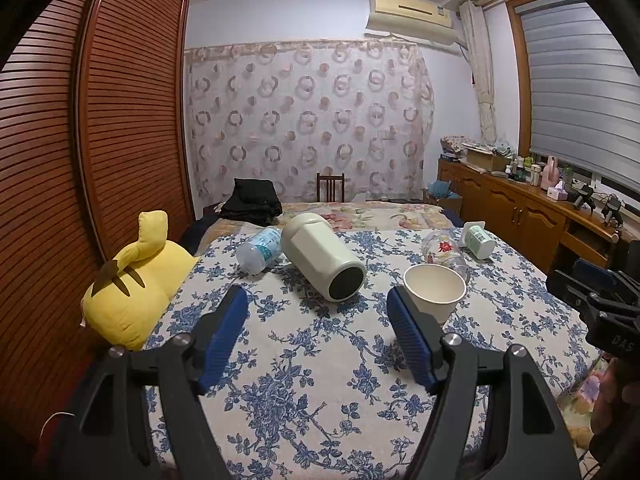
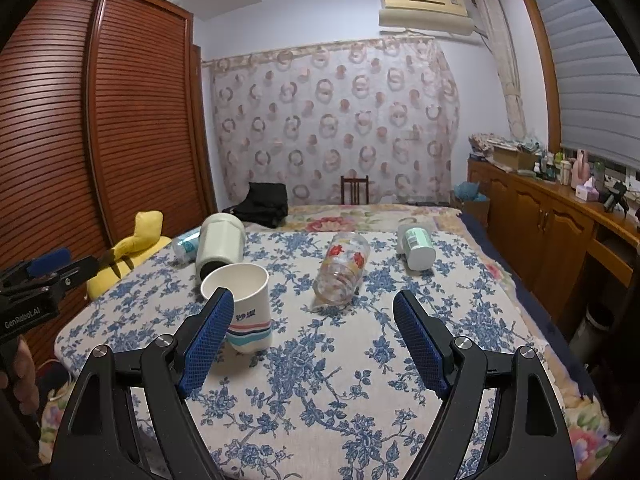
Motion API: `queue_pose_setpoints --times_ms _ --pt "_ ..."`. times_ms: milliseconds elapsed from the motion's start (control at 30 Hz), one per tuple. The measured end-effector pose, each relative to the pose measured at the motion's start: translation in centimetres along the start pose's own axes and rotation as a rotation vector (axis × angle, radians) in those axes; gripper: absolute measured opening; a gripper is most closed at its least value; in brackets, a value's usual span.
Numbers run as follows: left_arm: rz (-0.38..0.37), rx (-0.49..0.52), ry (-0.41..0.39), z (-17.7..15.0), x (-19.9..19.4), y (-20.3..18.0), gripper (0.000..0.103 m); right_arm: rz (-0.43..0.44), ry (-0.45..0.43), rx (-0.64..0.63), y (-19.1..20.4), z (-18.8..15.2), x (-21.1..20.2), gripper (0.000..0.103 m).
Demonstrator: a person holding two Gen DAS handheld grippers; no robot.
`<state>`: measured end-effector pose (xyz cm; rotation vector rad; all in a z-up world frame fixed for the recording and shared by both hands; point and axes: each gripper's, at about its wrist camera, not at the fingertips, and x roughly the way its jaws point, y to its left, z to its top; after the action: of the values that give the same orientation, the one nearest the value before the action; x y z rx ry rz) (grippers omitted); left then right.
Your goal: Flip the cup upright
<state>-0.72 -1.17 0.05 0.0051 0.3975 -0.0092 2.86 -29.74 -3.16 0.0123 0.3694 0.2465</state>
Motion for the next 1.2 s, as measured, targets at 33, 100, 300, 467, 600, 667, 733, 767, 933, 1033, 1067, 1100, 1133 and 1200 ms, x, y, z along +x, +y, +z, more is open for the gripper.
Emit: queue_pose_setpoints --times_ms 33,100,300,467,600,667,733,767,933,1033,1067,1100,1133,1200 --pt "0.0 0.0 0.0 -0.04 -0.07 0.01 0.073 0.0 0.0 0.0 0.0 -0.02 0.0 0.084" --pt "-0.002 -0.001 0.0 -0.03 -0.04 0.02 0.073 0.0 0.001 0.001 0.01 0.01 0.0 0.084" --pt "-0.001 -0.001 0.001 -0.06 -0.05 0.01 0.073 0.0 0.003 0.001 0.07 -0.12 -0.02 0.084" --pt "0.0 -0.001 0.0 -0.09 -0.13 0.02 0.073 0.001 0.003 0.001 0.09 -0.07 0.02 0.084" --pt "0.0 -0.003 0.001 -0.14 -0.21 0.02 0.073 0.0 0.003 0.002 0.08 -0.09 -0.01 0.084" --pt "0.0 -0.002 0.002 -0.18 -0.25 -0.03 0.073 0.001 0.003 0.001 0.08 -0.12 -0.03 0.084" --pt "0.0 -0.002 0.001 -0.16 -0.21 0.01 0.073 0.0 0.004 0.002 0.08 -0.1 0.0 0.084" --pt "0.0 -0.002 0.001 -0.17 -0.25 0.01 0.073 0.0 0.004 0.002 0.09 -0.06 0.01 0.084" --pt "-0.001 -0.003 0.0 -0.16 -0.21 0.01 0.073 0.0 0.003 0.002 0.06 -0.08 -0.01 0.084" --pt "-0.001 -0.003 0.001 -0.17 -0.19 0.02 0.073 0.0 0.004 0.002 0.06 -0.07 0.0 0.084" --pt "0.0 -0.003 0.001 -0.18 -0.2 0.03 0.073 0.0 0.005 0.003 0.05 -0.08 -0.01 0.084" --pt "0.001 -0.002 0.001 -0.2 -0.25 0.03 0.073 0.0 0.004 0.003 0.07 -0.03 0.02 0.084" --pt "0.001 -0.002 0.001 -0.22 -0.29 0.03 0.073 0.0 0.004 0.003 0.06 -0.06 -0.01 0.084" --pt "-0.001 -0.003 0.0 -0.19 -0.2 0.04 0.073 0.0 0.004 0.003 0.06 -0.03 0.01 0.084"
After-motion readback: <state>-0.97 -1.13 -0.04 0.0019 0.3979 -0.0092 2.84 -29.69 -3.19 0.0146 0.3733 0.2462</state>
